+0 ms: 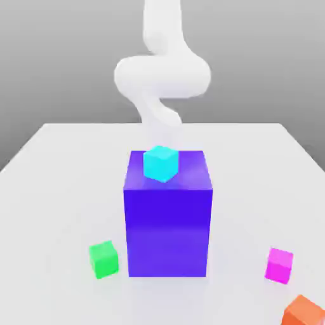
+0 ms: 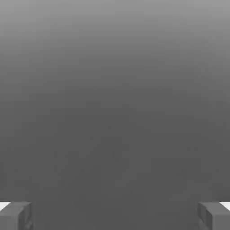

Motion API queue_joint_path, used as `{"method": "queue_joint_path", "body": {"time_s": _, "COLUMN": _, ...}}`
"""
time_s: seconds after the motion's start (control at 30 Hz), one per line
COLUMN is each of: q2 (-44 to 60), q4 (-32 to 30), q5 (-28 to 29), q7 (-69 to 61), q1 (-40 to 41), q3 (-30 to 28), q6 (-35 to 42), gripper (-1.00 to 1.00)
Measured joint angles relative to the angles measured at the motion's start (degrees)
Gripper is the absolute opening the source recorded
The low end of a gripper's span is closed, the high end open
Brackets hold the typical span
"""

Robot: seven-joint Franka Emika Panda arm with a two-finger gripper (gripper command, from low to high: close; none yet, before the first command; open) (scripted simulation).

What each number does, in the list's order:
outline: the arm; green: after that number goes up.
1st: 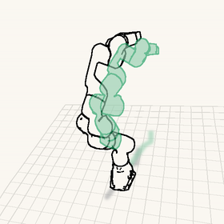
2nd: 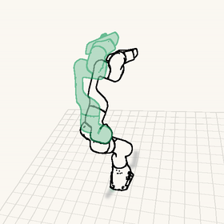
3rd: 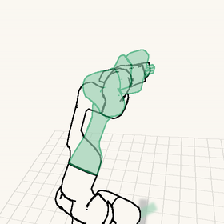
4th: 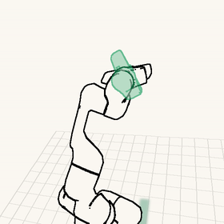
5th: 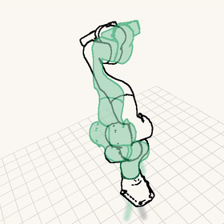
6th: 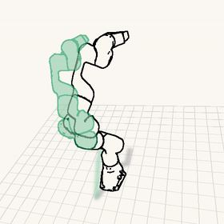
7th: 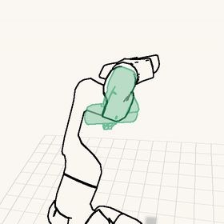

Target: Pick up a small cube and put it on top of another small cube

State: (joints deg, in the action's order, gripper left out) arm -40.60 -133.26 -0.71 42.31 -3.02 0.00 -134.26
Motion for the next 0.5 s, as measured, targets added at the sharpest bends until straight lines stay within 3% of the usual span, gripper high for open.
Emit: {"method": "queue_joint_path", "body": {"time_s": 0.5, "q2": 31.5, "q4": -8.9, "q5": -2.8, "q7": -20.2, "q1": -15.1, "q3": 4.1, "q6": -14.9, "gripper": 0.00}}
